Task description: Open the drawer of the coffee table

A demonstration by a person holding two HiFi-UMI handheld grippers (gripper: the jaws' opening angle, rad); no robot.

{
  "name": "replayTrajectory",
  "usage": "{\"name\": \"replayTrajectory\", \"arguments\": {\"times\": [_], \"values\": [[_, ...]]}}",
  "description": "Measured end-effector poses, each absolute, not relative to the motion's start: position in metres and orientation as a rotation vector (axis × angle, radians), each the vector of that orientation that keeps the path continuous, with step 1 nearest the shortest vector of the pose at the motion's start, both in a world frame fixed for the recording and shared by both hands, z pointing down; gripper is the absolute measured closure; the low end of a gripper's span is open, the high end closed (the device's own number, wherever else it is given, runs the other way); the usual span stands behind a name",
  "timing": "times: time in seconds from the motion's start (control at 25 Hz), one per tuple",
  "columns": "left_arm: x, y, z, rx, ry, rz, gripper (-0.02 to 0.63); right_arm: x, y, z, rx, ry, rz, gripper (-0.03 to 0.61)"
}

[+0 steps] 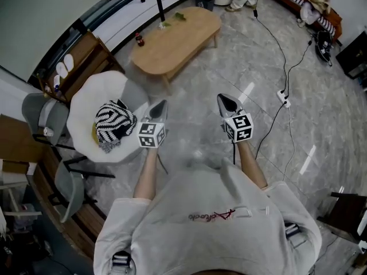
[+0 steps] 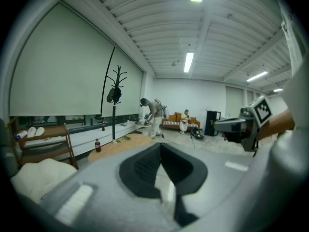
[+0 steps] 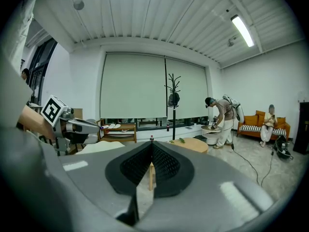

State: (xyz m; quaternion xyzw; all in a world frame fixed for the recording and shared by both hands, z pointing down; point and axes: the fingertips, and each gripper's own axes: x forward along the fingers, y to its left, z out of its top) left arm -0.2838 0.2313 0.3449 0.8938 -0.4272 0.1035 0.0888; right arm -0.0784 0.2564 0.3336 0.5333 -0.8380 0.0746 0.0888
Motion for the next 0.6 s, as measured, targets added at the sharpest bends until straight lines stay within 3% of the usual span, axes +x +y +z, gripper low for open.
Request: {"name": "replayTrajectory", "arguments": {"times": [0.6], "values": [[-0.275,0.225,0.360,2.654,-1.222,0.306,0.614,-0.074,0.255,0.345,1.596,-2.459,0.228,0.575]]}}
